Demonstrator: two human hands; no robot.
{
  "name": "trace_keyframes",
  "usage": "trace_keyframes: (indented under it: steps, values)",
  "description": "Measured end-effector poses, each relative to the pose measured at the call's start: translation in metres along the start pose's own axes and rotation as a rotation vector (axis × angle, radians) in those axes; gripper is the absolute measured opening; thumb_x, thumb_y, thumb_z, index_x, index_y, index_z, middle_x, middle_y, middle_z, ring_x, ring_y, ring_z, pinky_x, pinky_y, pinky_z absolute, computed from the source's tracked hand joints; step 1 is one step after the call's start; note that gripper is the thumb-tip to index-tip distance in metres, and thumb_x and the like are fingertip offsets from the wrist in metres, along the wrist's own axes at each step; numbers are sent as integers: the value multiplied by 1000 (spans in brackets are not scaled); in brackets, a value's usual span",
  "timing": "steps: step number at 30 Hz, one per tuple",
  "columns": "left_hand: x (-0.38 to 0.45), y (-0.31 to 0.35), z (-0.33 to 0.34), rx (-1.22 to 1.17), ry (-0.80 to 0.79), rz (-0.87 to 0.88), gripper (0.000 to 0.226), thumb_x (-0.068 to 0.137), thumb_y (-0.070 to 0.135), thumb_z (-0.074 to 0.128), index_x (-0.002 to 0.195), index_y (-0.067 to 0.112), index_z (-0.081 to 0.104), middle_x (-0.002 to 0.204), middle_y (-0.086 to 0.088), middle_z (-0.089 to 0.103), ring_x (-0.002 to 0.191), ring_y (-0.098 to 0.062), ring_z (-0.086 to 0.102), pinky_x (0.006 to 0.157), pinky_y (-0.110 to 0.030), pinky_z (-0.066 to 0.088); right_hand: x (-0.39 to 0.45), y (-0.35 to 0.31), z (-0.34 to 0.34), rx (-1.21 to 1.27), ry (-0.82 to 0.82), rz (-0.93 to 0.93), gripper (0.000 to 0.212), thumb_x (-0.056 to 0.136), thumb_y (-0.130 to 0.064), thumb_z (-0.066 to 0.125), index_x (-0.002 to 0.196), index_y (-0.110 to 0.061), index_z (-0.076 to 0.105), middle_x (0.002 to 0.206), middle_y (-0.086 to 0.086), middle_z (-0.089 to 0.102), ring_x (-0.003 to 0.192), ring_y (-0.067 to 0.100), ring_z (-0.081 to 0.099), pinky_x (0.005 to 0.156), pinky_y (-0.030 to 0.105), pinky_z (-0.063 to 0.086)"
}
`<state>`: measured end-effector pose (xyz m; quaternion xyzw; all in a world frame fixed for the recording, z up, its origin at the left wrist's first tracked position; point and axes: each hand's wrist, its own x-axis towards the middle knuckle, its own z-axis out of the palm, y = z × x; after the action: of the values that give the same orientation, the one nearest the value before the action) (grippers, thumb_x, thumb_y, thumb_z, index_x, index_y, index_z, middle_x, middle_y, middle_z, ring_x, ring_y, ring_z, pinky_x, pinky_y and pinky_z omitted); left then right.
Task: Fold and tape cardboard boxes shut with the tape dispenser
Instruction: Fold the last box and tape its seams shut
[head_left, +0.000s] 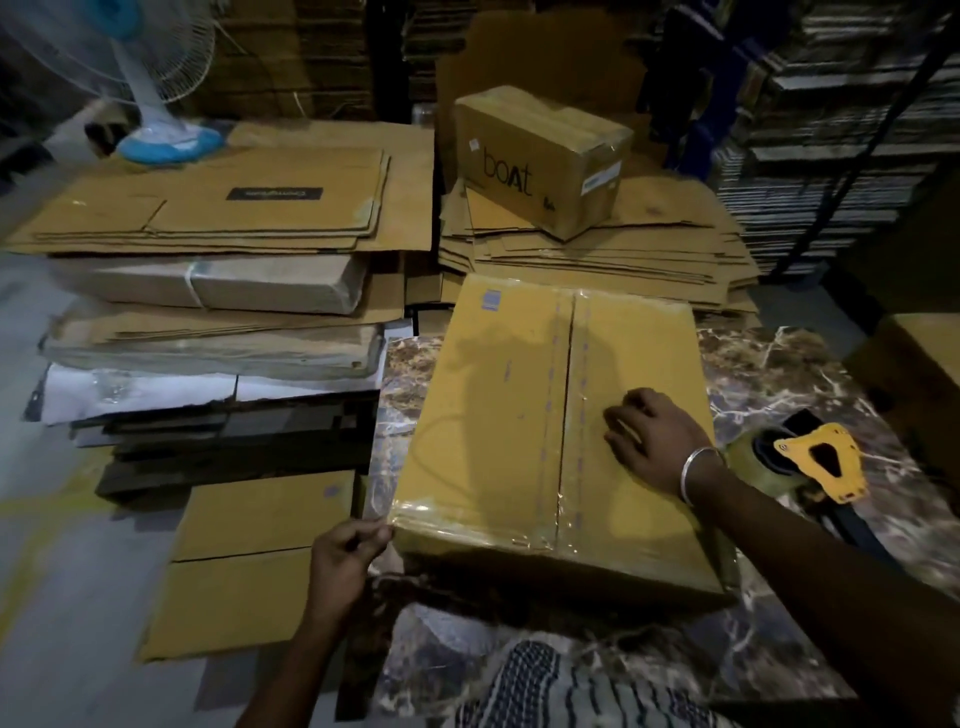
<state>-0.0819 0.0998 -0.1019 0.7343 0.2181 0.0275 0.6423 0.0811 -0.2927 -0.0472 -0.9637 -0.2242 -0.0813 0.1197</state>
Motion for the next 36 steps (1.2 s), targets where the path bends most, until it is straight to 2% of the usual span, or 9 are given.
trace_keyframes:
  steps: [4, 6, 9, 11, 15, 21, 24, 31, 36]
  values:
    - [1, 32, -7, -202, -127, -164, 29, 85, 4, 58, 68, 9, 79, 70, -7, 74, 63, -15, 70, 61, -20, 55, -14, 12, 4, 44, 97, 328, 41, 90, -45, 59, 105, -8, 66, 105, 14, 54, 88, 37, 59, 76, 41, 54]
    - [17, 52, 6, -200, -85, -213, 31, 97, 5, 48, 85, 4, 77, 71, -5, 73, 60, -13, 68, 56, -20, 51, -24, 11, 1, 124, 139, 582, 47, 84, -44, 72, 108, -7, 57, 112, 15, 50, 99, 38, 57, 85, 44, 52]
    - [49, 81, 39, -10, -150, -196, 21, 97, 19, 61, 116, 12, 68, 103, -9, 72, 90, -22, 68, 78, -34, 53, -40, 15, -4, 164, 127, 967, 78, 73, -62, 77, 119, -5, 51, 122, 19, 53, 111, 39, 54, 90, 47, 49]
    - [68, 91, 59, 148, -215, -197, 37, 84, 37, 75, 115, 18, 70, 106, -6, 74, 89, -22, 70, 83, -40, 56, -44, 22, -5, 342, 75, 1107, 82, 67, -73, 75, 115, -8, 55, 110, 15, 63, 97, 36, 61, 82, 46, 54]
    - [82, 98, 81, 369, -171, -132, 70, 53, 66, 78, 113, 30, 67, 98, 6, 75, 82, -18, 72, 78, -42, 59, -44, 25, -6, 542, -27, 1114, 74, 73, -74, 70, 109, -10, 66, 100, 13, 70, 90, 34, 64, 83, 46, 55]
    - [68, 131, 102, 392, -86, -110, 39, 76, 42, 82, 109, 27, 66, 94, 1, 71, 78, -20, 67, 74, -37, 56, -43, 17, -35, 459, -58, 1110, 67, 79, -74, 64, 83, -7, 63, 80, 14, 67, 73, 31, 63, 67, 39, 54]
    - [71, 165, 113, 393, -79, -69, 42, 75, 44, 82, 110, 28, 65, 97, -1, 69, 84, -23, 66, 79, -40, 55, -35, 25, -69, 468, -6, 1083, 56, 80, -71, 66, 75, -16, 59, 71, 6, 63, 66, 26, 60, 55, 32, 46]
    - [75, 262, 195, 262, -197, -3, 47, 71, 36, 86, 107, 14, 66, 96, -5, 70, 87, -30, 67, 77, -41, 54, -32, 95, -173, 481, 202, 1048, 64, 78, -71, 68, 108, -14, 69, 100, 9, 71, 82, 29, 61, 72, 36, 51]
    - [64, 311, 315, 205, -296, 10, 55, 59, 38, 90, 104, 13, 70, 97, -8, 75, 88, -33, 70, 82, -48, 57, -69, 194, -244, 447, 287, 1135, 72, 73, -78, 65, 100, -11, 66, 89, 9, 67, 78, 31, 62, 72, 39, 55]
